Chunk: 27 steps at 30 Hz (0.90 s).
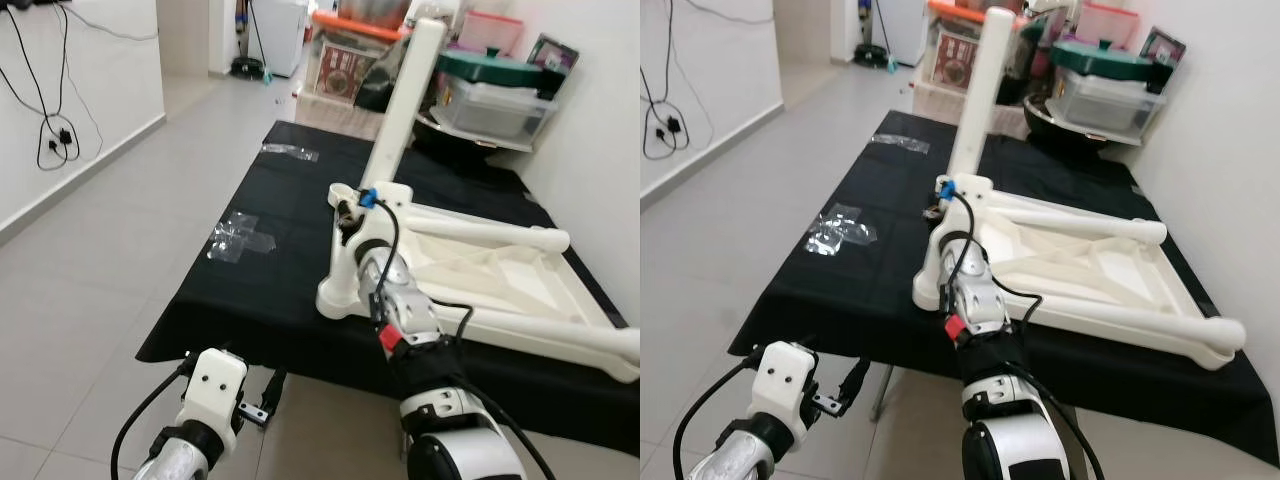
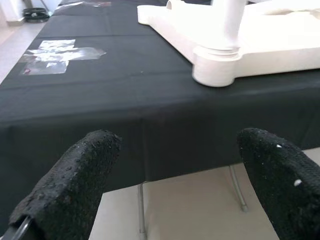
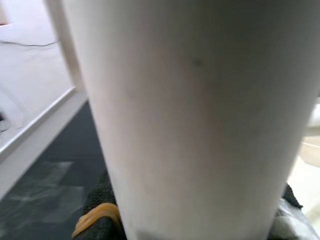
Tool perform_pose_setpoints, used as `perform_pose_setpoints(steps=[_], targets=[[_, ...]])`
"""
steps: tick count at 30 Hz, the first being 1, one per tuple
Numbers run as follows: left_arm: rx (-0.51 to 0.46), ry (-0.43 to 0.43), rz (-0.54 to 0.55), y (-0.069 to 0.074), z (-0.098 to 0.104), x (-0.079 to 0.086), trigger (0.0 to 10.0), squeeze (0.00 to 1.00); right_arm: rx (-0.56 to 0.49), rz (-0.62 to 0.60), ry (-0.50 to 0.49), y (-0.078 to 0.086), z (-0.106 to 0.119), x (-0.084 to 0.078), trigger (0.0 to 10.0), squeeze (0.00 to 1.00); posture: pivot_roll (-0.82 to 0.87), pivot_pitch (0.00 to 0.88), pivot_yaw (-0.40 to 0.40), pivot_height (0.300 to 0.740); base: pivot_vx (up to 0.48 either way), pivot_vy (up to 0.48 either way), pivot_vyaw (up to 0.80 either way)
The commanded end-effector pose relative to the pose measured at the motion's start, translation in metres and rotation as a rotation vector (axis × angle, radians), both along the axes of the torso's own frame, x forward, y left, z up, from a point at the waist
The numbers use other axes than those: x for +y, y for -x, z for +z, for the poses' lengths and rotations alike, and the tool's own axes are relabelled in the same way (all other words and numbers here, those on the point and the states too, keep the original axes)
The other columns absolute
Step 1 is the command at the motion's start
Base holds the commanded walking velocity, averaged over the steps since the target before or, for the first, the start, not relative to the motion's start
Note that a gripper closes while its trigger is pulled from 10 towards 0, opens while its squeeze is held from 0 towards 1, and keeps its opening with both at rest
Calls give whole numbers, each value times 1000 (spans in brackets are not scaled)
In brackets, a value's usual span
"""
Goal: Building children table
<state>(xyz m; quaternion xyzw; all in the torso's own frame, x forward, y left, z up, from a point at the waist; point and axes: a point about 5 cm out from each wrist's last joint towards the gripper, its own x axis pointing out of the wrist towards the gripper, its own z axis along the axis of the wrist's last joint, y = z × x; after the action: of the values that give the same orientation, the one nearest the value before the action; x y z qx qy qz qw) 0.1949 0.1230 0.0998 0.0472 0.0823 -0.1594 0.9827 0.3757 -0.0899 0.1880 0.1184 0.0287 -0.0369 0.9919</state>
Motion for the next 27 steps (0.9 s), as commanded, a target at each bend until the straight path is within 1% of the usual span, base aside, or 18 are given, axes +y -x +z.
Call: perform_pose_setpoints(steps=[1, 2, 4, 5, 6, 8, 9, 10, 13, 14, 15, 16, 17, 20, 23, 24, 25, 27], targets=[[10, 0, -16, 1, -3, -3, 10000, 0, 110, -20, -88, 6, -24, 3, 2196, 0, 138, 16, -174, 740, 0, 0, 0], [10, -1, -15, 1, -3, -3, 10000, 0, 74, 55, -116, 5, -19, 16, 10000, 0, 139, 14, -175, 740, 0, 0, 0], [10, -1, -15, 1, -3, -3, 10000, 0, 74, 55, -116, 5, -19, 16, 10000, 0, 139, 14, -175, 740, 0, 0, 0], [10, -1, -15, 1, -3, -3, 10000, 0, 44, 129, -144, 5, -15, 28, 10000, 804, 139, 14, -175, 740, 0, 0, 0], [10, -1, -15, 2, -3, -3, 10000, 0, 3, 215, -160, 5, -10, 37, 10000, 1000, 138, 10, -172, 740, 0, 0, 0], [11, -1, -15, 2, -3, -3, 10000, 0, -19, 252, -164, 6, -6, 42, 10000, 1000, 138, 10, -172, 740, 0, 0, 0], [11, 0, -16, 2, -3, -4, 10000, 0, -38, 342, -199, 7, -3, 48, 10000, 369, 138, 9, -173, 740, 0, 0, 0], [12, 2, -17, 3, -3, -4, 10000, 0, -57, 473, -252, 9, 1, 54, 10000, 0, 133, 5, -173, 740, 0, 0, 0], [12, 3, -17, 3, -3, -4, 10000, 0, -57, 554, -271, 11, 2, 55, 10000, 0, 133, 5, -173, 740, 0, 0, 0], [13, 4, -18, 3, -4, -4, 10000, 0, -60, 643, -285, 12, 2, 55, 10000, 0, 132, 3, -173, 740, 0, 0, 0], [13, 4, -19, 2, -4, -4, 10000, 0, -62, 762, -254, 14, 1, 53, 10000, 0, 132, 2, -173, 740, 0, 0, 0], [13, 4, -19, 2, -4, -4, 10000, 0, -62, 762, -254, 14, 1, 53, 10000, 0, 132, 2, -173, 740, 0, 0, 0], [14, 5, -19, 2, -4, -4, 10000, 0, -66, 879, -205, 16, -2, 50, 10000, 0, 130, 1, -173, 740, 0, 0, 0], [14, 6, -19, 2, -4, -4, 10000, 0, -65, 950, -170, 17, -5, 46, 10000, 0, 130, 1, -173, 740, 0, 0, 0], [14, 4, -19, 3, -3, -5, 10000, 0, -60, 1211, -96, 21, -9, 35, 10000, 0, 141, 13, -175, 740, 0, 0, 0], [14, 4, -19, 3, -3, -5, 10000, 0, -60, 1211, -96, 21, -9, 35, 10000, 0, 141, 13, -175, 740, 0, 0, 0], [14, 3, -18, 3, -3, -5, 10000, 0, -81, 1312, -77, 24, -6, 33, 10000, 0, 144, 20, -178, 740, 0, 0, 0], [14, 4, -16, 3, -2, -4, 10000, 0, -108, 1410, -43, 27, -1, 32, 10000, 0, 144, 21, -178, 740, 0, 0, 0]])
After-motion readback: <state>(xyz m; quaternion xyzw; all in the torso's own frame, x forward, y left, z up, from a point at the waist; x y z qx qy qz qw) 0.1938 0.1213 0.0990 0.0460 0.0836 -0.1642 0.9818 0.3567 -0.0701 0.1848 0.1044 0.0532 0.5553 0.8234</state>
